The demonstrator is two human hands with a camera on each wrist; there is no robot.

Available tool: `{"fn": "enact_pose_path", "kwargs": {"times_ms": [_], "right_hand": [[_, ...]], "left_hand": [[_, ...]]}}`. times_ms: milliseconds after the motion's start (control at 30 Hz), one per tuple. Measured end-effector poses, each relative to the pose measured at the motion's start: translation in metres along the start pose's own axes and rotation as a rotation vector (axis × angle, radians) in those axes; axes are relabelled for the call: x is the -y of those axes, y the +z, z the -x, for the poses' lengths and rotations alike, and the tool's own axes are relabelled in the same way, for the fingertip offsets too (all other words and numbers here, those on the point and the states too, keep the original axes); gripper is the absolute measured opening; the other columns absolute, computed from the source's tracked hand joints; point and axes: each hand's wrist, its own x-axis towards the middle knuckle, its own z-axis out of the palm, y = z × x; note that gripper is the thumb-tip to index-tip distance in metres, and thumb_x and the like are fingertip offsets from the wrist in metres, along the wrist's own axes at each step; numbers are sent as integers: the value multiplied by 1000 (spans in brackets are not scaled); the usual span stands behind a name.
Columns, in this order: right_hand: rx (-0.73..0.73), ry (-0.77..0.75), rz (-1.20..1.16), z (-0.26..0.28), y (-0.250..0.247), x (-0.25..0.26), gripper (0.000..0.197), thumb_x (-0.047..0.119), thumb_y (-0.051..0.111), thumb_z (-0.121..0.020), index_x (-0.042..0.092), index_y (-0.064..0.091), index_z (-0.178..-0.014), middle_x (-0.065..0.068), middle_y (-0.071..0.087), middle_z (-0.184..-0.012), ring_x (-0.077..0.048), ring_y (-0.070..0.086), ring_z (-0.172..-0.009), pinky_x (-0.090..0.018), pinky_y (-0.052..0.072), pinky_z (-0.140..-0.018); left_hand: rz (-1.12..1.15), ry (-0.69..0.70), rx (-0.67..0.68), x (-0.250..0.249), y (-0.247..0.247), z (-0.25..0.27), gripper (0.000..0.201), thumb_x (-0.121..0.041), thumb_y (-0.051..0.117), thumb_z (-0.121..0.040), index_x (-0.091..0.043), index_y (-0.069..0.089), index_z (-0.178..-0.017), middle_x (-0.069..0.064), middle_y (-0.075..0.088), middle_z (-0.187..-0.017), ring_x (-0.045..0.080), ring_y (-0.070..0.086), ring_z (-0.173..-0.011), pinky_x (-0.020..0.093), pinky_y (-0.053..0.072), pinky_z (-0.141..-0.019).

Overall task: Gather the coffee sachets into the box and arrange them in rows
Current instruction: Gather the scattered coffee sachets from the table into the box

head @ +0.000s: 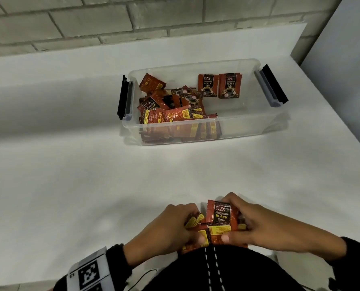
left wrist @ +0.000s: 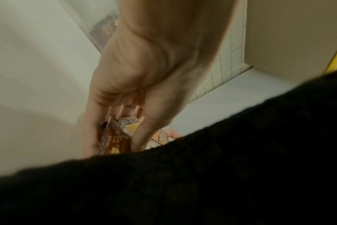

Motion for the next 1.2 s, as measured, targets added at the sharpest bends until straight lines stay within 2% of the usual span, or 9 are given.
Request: {"fn": "enact_pose_path", "kwargs": {"times_ms": [200,300,400,500,633,700,833,1100,1200], "right_hand": [[1,5,-13,-4,10,4,61,31,72,-82,42,25,-121,13,62,-113,0,62,-101,-22,51,-92],[-59,-25,-93,-10,5,17,63,29,78,-77,37,31,-117,6,65,-110,-10,66,-99,-34,55,-88],[-144,-93,-156,-17,-21,45,58,16,78,-76,26,37,-114,-2,66,-107,-19,68,-97,-42,58,-82],[-195,-174,-270,-23,-57,88,62,-1,69,-79,21,34,-125,-5,64,-108,-15,69,-93,-30,59,-74],[-220,-234,-407,-47,-108,154,36,-5,57,-85,7,44,-116,-10,65,-99,-18,69,-89,-32,59,-77],[-187,-244,-382,-66,-130,183,25,1,52,-88,0,49,-112,-13,65,-98,-20,67,-90,-32,57,-80],[-186,-145,-330,-105,-144,211,8,3,43,-96,2,50,-100,-9,65,-80,-13,66,-67,-21,56,-59],[-318,72,-9,-169,-151,201,8,7,56,-91,4,54,-84,-11,60,-79,-21,65,-64,-28,56,-54],[-276,107,210,-174,-160,193,14,20,57,-91,10,58,-82,-8,60,-79,-18,56,-63,-29,47,-55]], "left_hand": [[142,41,31,0,-7,-5,23,-30,74,-78,-28,57,-94,-20,60,-86,-7,57,-76,7,43,-64],[245,34,4,-8,-26,-8,37,-30,78,-73,-19,64,-105,-4,70,-103,12,67,-93,33,55,-85],[283,77,-111,-21,-59,-12,41,-30,79,-73,-17,60,-107,4,70,-104,18,69,-92,39,57,-82],[414,130,-263,-42,-105,-10,38,-24,71,-80,-20,51,-111,3,66,-109,17,68,-91,30,59,-68],[294,223,-484,-67,-166,-19,39,-39,52,-93,-22,48,-128,-4,61,-107,3,62,-90,16,54,-69],[253,192,-497,-72,-194,-31,50,-43,45,-96,-19,38,-140,0,59,-119,11,61,-102,23,52,-88],[112,51,-493,-61,-229,-56,65,-49,40,-97,-13,22,-149,5,44,-144,17,50,-119,19,40,-91],[-308,14,-328,-34,-229,-85,75,-64,41,-89,-19,25,-147,7,39,-147,30,37,-135,46,32,-110],[-561,27,-265,-25,-223,-92,84,-65,34,-89,-20,2,-153,4,3,-160,26,0,-147,42,3,-118]]}}
